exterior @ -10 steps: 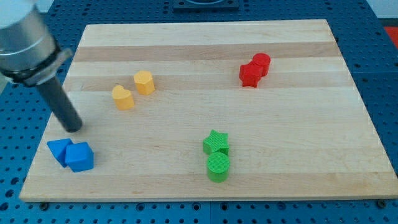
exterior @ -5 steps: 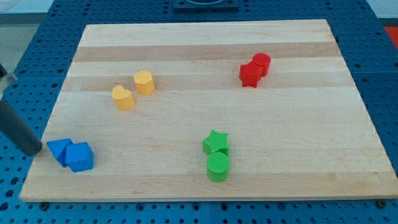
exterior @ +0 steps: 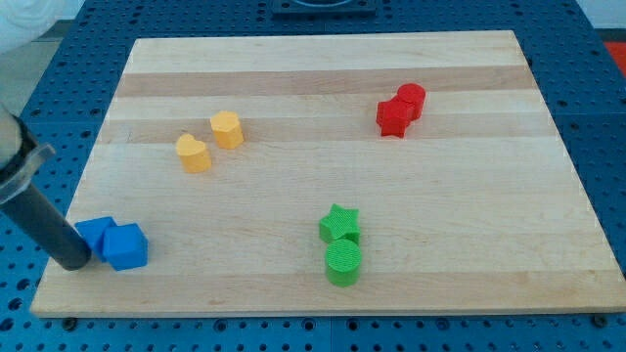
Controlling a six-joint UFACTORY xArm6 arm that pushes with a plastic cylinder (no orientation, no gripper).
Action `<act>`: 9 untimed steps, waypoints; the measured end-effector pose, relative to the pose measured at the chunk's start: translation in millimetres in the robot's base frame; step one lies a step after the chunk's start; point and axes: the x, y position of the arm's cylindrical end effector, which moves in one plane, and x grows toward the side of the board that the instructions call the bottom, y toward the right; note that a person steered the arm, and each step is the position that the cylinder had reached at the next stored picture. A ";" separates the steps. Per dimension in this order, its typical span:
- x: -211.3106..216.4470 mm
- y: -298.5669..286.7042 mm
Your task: Push the blue cube towards left to the green blocks
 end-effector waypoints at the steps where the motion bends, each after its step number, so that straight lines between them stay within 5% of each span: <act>1: 0.0 24.9; 6: -14.6 46.9; 9: -18.8 116.6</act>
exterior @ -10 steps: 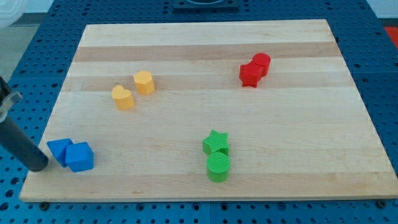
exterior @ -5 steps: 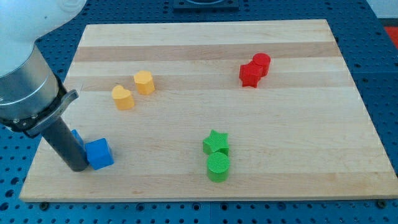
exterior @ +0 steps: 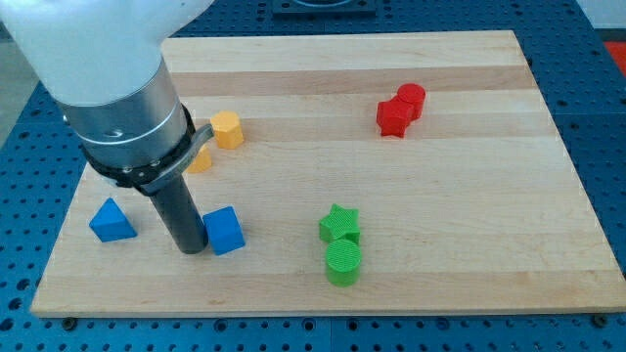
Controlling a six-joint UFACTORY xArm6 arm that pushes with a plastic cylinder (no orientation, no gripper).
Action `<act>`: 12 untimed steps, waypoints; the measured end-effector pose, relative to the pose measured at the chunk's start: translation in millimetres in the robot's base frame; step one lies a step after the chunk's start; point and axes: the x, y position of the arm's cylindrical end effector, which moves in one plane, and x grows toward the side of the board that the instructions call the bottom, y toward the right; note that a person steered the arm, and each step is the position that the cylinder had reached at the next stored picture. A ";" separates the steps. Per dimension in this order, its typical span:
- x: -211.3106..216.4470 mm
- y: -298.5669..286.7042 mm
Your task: Push the blue cube towards left to the green blocks
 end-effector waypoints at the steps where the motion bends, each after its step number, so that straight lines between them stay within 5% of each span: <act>1: -9.4 0.0; 5: -20.2 60.7; 12: 23.8 66.3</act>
